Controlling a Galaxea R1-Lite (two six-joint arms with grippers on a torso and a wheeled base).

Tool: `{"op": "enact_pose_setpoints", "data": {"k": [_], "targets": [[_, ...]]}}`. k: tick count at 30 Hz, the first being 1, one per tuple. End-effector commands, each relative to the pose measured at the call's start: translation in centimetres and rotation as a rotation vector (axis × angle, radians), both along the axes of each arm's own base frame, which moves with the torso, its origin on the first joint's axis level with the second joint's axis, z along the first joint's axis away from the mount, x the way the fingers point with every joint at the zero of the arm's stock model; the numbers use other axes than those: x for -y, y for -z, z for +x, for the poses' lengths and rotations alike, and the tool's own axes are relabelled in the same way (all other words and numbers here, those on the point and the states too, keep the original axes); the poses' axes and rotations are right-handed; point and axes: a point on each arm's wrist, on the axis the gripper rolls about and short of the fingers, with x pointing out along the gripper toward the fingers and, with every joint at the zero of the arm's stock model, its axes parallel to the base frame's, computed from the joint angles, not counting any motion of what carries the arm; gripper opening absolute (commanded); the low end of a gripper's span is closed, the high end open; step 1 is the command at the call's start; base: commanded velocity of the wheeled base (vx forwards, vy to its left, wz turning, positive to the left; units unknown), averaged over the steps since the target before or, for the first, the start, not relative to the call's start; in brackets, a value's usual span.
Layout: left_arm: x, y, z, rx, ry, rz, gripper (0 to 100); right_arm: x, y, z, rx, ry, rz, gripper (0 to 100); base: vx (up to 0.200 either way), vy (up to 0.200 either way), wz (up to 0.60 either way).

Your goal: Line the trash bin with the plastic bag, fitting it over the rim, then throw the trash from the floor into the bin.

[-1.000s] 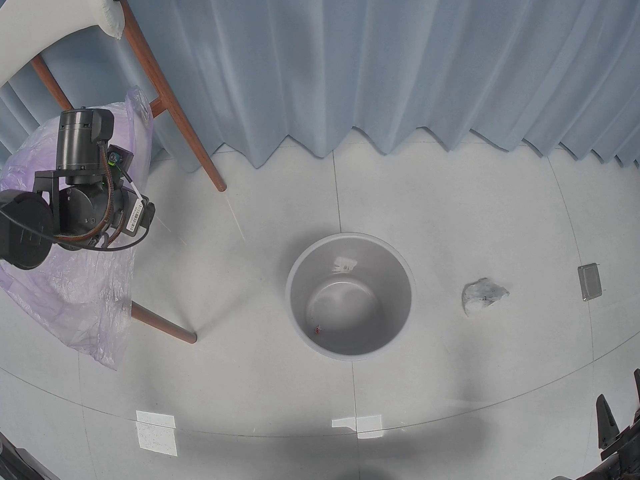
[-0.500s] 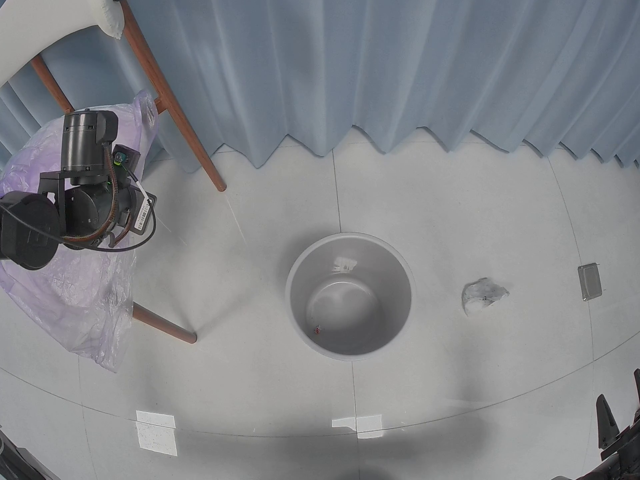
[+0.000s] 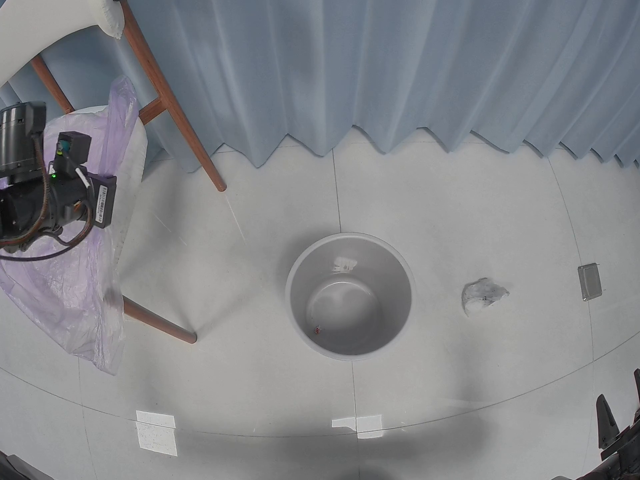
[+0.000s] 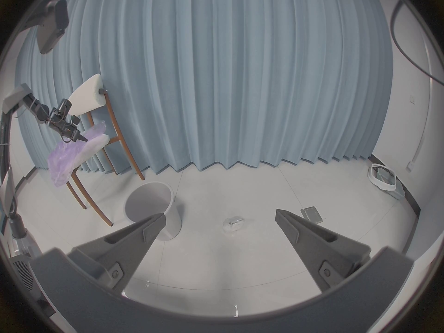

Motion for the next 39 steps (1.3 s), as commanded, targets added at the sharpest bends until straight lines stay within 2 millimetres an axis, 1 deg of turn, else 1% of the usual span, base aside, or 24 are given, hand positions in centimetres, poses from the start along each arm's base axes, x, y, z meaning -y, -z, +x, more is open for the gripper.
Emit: {"op": "enact_pose_setpoints", "data": {"k": [1,2,3,4,7,11,13,14,15,18,19,26,28,30,31,32,34,39], "targets": [[-1.0,-1.3,-4.5,0.028,0.078,-0.19,0,0.0,0.5,0.0,-0.001,0.0,-0.002,100,0.0,0.0,0.0],[-0.9,-1.5,-4.8,0.028,0.095,-0.239,0,0.0,0.5,0.0,-0.001,0.0,-0.002,100,0.0,0.0,0.0],[-0.9,-1.5,-4.8,0.028,0.095,-0.239,0,0.0,0.5,0.0,-0.001,0.0,-0.002,100,0.0,0.0,0.0],[-0.8,-1.6,-4.9,0.023,0.121,-0.32,0,0.0,0.5,0.0,-0.001,0.0,-0.002,100,0.0,0.0,0.0],[-0.9,-2.0,-5.5,0.027,0.154,-0.408,0,0.0,0.5,0.0,-0.001,0.0,-0.003,100,0.0,0.0,0.0],[-0.3,-2.4,-6.5,0.02,0.231,-0.509,0,0.0,0.5,0.0,-0.001,0.0,-0.003,100,0.0,0.0,0.0],[0.0,-2.5,-6.7,0.018,0.255,-0.528,0,0.0,0.5,0.0,-0.001,0.0,-0.003,100,0.0,0.0,0.0],[0.7,-2.7,-7.3,0.0,0.316,-0.579,0,0.0,0.5,0.0,-0.001,0.0,-0.003,100,0.0,0.0,0.0],[0.8,-2.8,-7.4,-0.004,0.327,-0.59,0,0.0,0.5,0.0,-0.001,0.0,-0.003,100,0.0,0.0,0.0],[2.2,-2.9,-7.8,-0.042,0.402,-0.661,0,0.0,0.5,0.0,-0.001,0.0,-0.003,100,0.0,0.0,0.0],[2.9,-2.9,-8.0,-0.062,0.438,-0.684,0,0.0,0.5,0.0,-0.001,0.0,-0.003,100,0.0,0.0,0.0],[6.8,-3.0,-9.8,-0.169,0.636,-0.773,0,0.0,0.5,0.0,-0.001,0.0,-0.003,100,0.0,0.0,0.0],[7.6,-3.2,-10.4,-0.19,0.683,-0.792,0,0.0,0.5,0.0,-0.001,0.0,-0.003,100,0.0,0.0,0.0],[8.2,-3.3,-10.8,-0.204,0.723,-0.791,0,0.0,0.5,0.0,-0.001,0.0,-0.002,100,0.0,0.0,0.0],[8.2,-3.3,-10.8,-0.204,0.723,-0.791,0,0.0,0.5,0.0,-0.001,0.0,-0.002,100,0.0,0.0,0.0],[8.9,-3.4,-11.4,-0.22,0.766,-0.791,0,0.0,0.5,0.0,-0.001,0.0,0.0,100,0.0,0.0,0.0],[9.3,-3.3,-11.8,-0.238,0.797,-0.787,0,0.0,0.5,0.0,-0.001,0.0,-0.002,100,0.0,0.0,0.0],[10.2,-3.3,-12.3,-0.258,0.846,-0.782,0,0.0,0.5,0.0,-0.001,0.0,-0.002,100,0.0,0.0,0.0]]}}
